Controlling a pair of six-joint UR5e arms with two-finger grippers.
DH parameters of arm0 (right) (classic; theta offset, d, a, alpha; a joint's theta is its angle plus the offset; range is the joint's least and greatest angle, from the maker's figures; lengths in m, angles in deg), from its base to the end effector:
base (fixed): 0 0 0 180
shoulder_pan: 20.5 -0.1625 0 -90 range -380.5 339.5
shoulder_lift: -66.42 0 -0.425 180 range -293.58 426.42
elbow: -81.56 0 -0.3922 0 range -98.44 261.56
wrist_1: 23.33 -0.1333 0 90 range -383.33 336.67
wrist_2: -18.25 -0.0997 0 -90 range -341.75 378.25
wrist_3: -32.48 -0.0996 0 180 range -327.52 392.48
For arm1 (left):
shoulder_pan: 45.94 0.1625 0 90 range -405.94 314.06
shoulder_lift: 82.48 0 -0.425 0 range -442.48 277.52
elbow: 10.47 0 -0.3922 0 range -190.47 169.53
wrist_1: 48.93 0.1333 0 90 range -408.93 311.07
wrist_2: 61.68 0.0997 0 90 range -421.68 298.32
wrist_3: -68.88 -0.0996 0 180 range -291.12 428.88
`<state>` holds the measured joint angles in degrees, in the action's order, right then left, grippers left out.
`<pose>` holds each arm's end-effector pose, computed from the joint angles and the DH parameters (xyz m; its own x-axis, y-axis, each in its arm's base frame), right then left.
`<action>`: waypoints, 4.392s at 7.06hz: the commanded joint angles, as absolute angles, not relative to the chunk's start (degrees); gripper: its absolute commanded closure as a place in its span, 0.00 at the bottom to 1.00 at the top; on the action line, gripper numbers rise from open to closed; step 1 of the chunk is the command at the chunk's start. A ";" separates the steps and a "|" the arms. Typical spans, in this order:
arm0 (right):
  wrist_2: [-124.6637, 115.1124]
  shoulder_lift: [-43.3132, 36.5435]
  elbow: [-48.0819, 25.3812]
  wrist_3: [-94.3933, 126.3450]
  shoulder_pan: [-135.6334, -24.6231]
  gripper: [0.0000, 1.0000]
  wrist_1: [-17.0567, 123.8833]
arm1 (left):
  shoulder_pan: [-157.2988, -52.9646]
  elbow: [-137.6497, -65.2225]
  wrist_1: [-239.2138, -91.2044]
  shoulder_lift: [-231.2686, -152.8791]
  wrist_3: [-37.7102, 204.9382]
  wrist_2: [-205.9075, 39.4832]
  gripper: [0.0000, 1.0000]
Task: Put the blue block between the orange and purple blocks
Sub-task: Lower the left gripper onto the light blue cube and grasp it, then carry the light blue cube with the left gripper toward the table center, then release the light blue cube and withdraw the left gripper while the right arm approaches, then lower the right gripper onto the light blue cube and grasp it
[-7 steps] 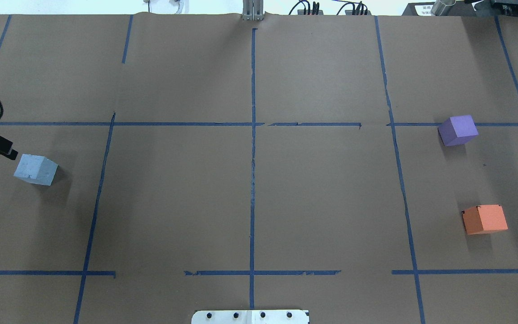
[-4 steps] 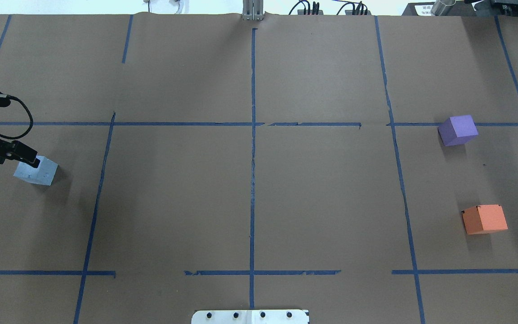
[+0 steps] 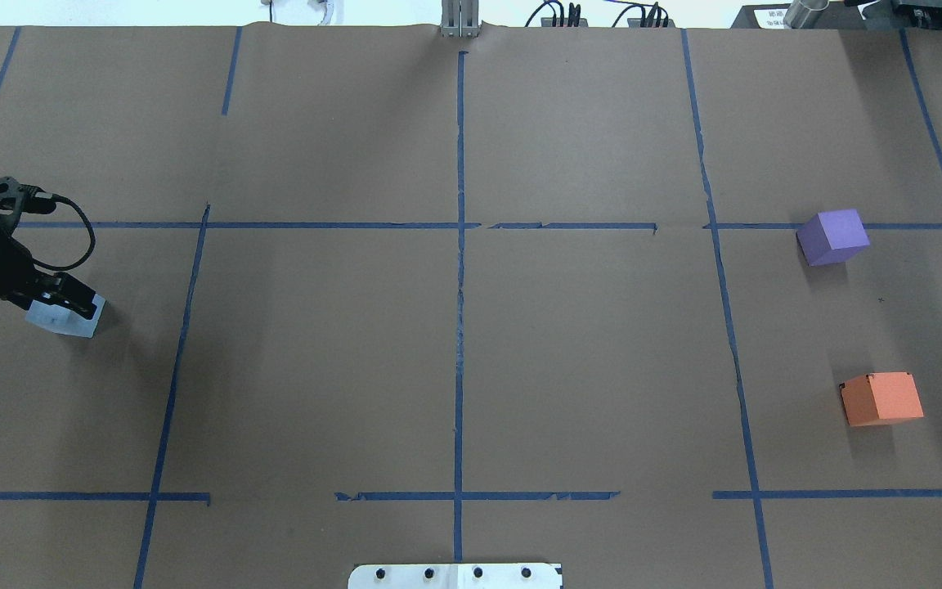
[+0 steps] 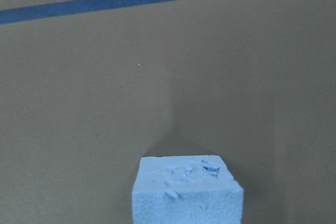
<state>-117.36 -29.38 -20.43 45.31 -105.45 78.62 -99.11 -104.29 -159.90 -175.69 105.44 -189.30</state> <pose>0.0232 -0.4429 0.6224 0.6661 -0.2105 0.7155 0.2415 0.9685 0.0600 0.2645 -0.4742 0.5617 0.6865 0.1447 -0.7126 -0.1498 0.9871 0.0560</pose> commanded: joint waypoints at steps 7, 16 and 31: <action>-118.25 -29.29 -20.31 45.22 -104.61 0.00 78.18 | -83.35 -110.23 -150.06 -203.26 133.62 -180.21 1.00; -118.95 -29.29 -19.87 44.69 -102.50 0.00 74.05 | -73.01 -87.02 -145.17 -224.86 139.55 -167.85 0.79; -92.87 15.65 -11.58 -47.49 -53.56 0.01 54.27 | -101.02 -131.84 -151.59 -181.56 122.00 -187.17 0.00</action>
<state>-96.51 8.91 -17.87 -44.02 -56.72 54.15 -97.37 -130.32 -151.49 -186.48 127.38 -183.88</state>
